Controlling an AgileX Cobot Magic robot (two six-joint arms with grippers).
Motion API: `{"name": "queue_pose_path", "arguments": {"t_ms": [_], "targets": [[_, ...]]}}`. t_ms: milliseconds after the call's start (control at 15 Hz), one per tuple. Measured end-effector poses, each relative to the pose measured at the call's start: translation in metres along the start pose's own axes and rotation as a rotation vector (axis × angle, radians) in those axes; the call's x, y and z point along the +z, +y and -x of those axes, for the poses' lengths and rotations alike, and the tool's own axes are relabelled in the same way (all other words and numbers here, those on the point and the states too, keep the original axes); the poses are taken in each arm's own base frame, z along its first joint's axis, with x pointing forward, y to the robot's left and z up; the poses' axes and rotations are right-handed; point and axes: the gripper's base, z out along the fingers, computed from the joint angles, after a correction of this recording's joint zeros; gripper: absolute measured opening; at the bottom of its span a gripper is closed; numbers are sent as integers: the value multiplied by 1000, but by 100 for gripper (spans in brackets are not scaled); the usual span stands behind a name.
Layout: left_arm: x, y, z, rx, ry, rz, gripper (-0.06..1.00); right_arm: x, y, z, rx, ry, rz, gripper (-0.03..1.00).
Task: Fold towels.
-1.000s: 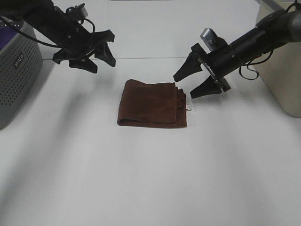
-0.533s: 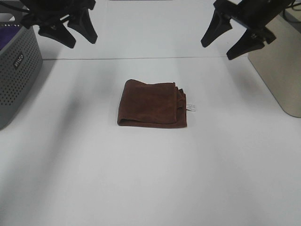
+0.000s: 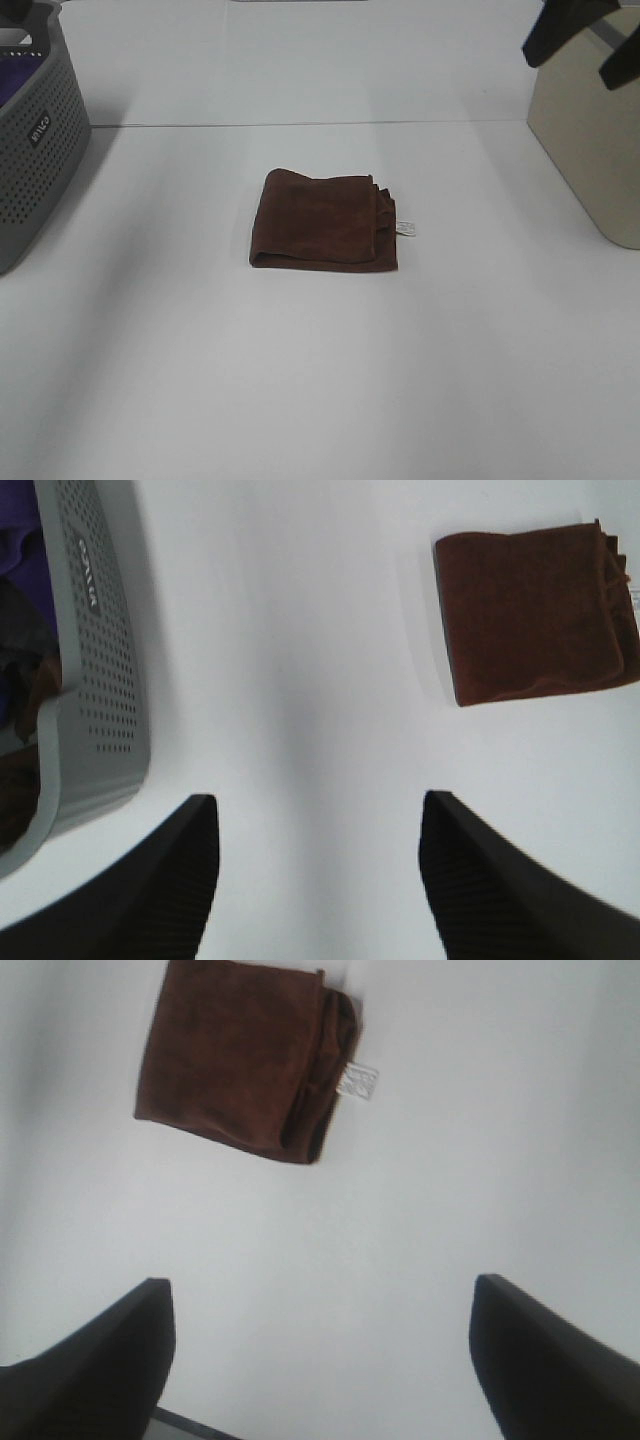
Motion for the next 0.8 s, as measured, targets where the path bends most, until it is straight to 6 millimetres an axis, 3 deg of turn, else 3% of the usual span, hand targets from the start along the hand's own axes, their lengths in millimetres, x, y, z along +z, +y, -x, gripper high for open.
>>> {"name": "queue_pose_path", "arguments": {"t_ms": [200, 600, 733, 800], "targets": [[-20, 4, -66, 0, 51, 12, 57, -11, -5, -59, 33, 50, -124, 77], [-20, 16, -215, -3, 78, 21, 57, 10, -12, -181, 58, 94, -189, 77], [-22, 18, -251, 1, 4, 16, 57, 16, -13, -213, 50, 67, -202, 77], [-23, 19, -259, 5, -21, 15, 57, 18, -13, -228, 46, 48, -204, 77]]}}
